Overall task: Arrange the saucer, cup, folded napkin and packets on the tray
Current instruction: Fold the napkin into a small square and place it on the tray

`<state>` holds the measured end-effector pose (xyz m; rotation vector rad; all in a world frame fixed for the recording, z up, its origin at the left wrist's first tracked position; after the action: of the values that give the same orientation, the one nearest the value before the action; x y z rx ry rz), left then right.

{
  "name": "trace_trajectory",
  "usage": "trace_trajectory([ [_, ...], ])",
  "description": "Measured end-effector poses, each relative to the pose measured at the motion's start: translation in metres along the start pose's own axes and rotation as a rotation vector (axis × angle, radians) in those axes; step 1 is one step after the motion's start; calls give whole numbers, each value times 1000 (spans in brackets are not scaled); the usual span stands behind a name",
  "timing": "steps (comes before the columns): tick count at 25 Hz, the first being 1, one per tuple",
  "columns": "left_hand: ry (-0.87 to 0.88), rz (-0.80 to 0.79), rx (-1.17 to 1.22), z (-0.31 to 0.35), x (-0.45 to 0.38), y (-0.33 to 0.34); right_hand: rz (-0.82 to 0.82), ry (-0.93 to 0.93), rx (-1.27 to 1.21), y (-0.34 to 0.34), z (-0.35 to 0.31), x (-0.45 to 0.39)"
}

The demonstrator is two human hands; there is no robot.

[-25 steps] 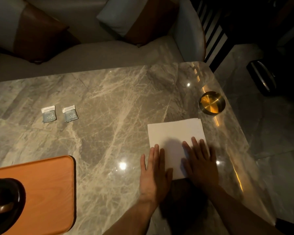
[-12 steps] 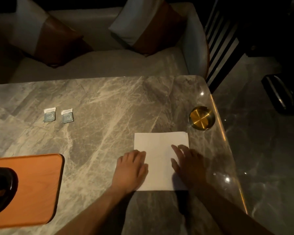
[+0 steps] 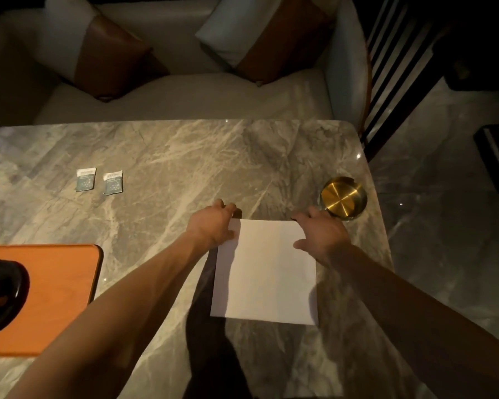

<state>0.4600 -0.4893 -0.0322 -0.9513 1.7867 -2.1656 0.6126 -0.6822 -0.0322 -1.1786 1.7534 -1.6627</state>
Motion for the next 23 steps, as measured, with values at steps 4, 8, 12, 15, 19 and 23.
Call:
trace_trajectory([
  [4,38,-69,-10,-3,-17,-1,-59,54,-122,3,2,-3],
  [8,89,-79,116,-8,-21,-1,-126,129,-165,7,7,-4],
  [12,77,-45,263,-21,-15,-2,-116,143,-233,1,9,-2],
  [15,87,-15,385,-29,-7,-5,-81,185,-352,-10,11,3],
  [19,116,43,464,-33,10,-16,-45,187,-410,-22,11,18],
  [23,183,89,468,-34,31,-31,24,144,-453,-36,6,35],
])
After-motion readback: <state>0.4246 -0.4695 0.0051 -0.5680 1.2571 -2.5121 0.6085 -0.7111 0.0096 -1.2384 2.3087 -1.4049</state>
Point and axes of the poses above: each hand's wrist, its own x-axis away from the middle knuckle, its own y-axis out of the palm, z = x × y, the point moved 4 cm from there along -x, towards the middle knuckle, and after that the axes turned 8 degrees about z, right-handed, at the moved point
